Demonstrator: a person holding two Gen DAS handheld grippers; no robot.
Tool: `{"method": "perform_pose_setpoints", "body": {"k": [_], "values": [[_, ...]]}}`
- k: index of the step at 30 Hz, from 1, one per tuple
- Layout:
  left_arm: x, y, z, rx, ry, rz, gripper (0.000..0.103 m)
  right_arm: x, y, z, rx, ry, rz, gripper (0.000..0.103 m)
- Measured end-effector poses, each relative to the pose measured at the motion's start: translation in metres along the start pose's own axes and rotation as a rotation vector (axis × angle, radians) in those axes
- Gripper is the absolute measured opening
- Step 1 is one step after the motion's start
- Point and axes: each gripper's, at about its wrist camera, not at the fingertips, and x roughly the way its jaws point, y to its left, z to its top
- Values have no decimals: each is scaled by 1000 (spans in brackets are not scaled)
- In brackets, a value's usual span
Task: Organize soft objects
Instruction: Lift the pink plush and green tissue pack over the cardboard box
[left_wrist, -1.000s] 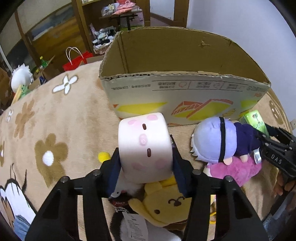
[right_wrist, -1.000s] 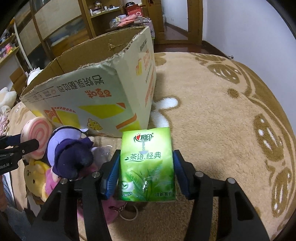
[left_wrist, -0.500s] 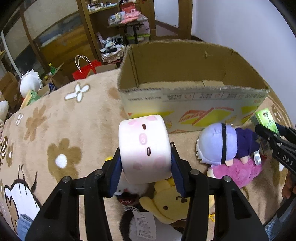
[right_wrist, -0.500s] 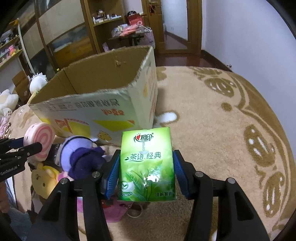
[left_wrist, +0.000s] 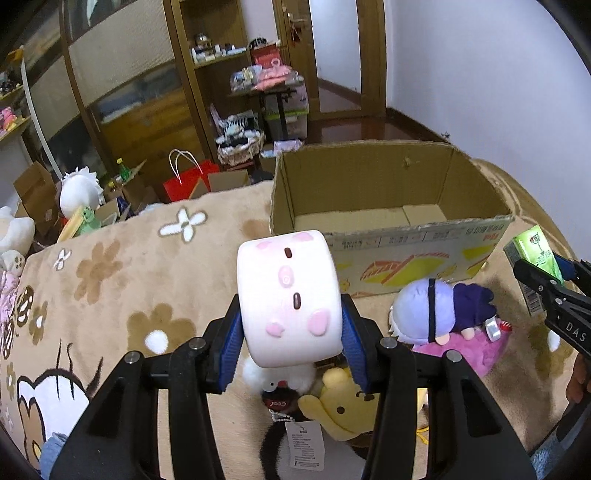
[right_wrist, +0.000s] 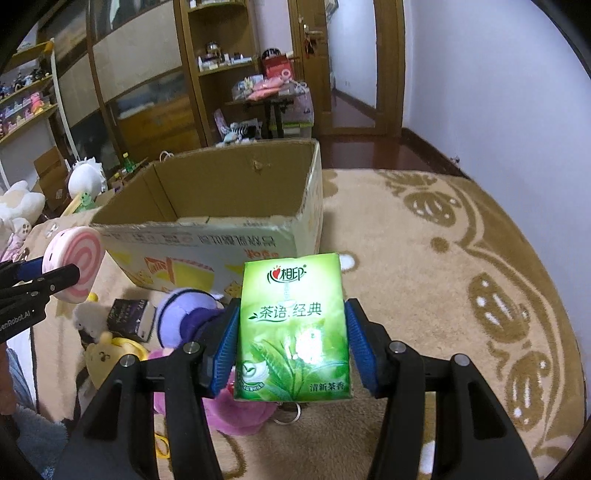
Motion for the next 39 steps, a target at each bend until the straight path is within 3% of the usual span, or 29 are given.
{"method": "perform_pose_setpoints", "body": {"k": [13,20,30,39], "values": [[-50,14,18,-24,-160,5,47,-67,25,25,-62,-213,-75,57],[-84,17,31,-30,-238,7,47,-86,40,40,-95,-274,-81,57],[-101,17,73,7,-331,34,47,-81,49,68,-93,-309,-65,57],[-76,17,104,-6,-364,32,48,-64,53,99,-106,-340,-79,57]]}}
